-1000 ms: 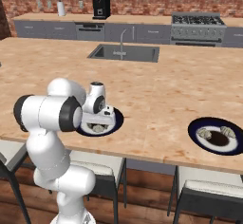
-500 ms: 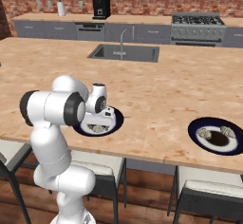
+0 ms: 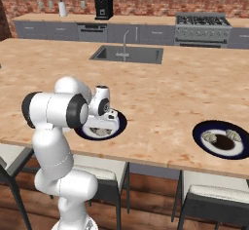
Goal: Place two dumplings into each of the tupperware containers and then place the containers in the fridge.
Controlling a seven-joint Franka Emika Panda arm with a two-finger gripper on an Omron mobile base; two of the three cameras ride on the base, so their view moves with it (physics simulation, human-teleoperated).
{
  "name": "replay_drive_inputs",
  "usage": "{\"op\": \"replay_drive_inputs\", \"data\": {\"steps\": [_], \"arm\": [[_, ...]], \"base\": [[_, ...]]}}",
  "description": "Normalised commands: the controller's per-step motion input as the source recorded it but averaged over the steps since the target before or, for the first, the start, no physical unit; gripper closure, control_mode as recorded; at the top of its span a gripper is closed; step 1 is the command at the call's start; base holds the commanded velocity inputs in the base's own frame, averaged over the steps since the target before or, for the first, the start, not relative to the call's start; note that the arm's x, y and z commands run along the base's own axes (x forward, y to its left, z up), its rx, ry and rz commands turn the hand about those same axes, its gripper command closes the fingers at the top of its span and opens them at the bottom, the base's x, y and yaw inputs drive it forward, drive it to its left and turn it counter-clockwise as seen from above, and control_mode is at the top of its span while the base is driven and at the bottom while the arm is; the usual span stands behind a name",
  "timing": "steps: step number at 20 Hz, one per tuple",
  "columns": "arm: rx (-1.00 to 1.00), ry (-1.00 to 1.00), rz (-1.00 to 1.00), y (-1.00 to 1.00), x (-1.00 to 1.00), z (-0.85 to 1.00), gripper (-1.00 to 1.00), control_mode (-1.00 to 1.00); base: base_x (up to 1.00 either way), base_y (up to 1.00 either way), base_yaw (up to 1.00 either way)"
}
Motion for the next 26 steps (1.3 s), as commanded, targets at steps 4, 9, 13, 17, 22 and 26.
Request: {"op": "replay_drive_inputs", "data": {"steps": [4, 9, 13, 17, 22, 26], "arm": [[0.00, 0.00, 0.00, 0.00, 0.00, 0.04, 1.00, -1.00], [0.00, 0.00, 0.00, 0.42, -0.31, 0.70, 1.00, -1.00], [0.00, 0.00, 0.00, 0.84, -0.40, 0.83, 1.00, -1.00], [0.00, 0.05, 0.00, 1.00, -0.28, 0.59, 1.00, -1.00], [0.00, 0.02, 0.00, 0.81, 0.14, 0.31, 1.00, -1.00], [-0.01, 0.02, 0.00, 0.61, 0.50, 0.00, 1.00, -1.00]], "base": [[0.00, 0.00, 0.00], [0.00, 0.00, 0.00], [0.00, 0.00, 0.00], [0.00, 0.00, 0.00], [0.00, 0.00, 0.00], [0.00, 0.00, 0.00]]}}
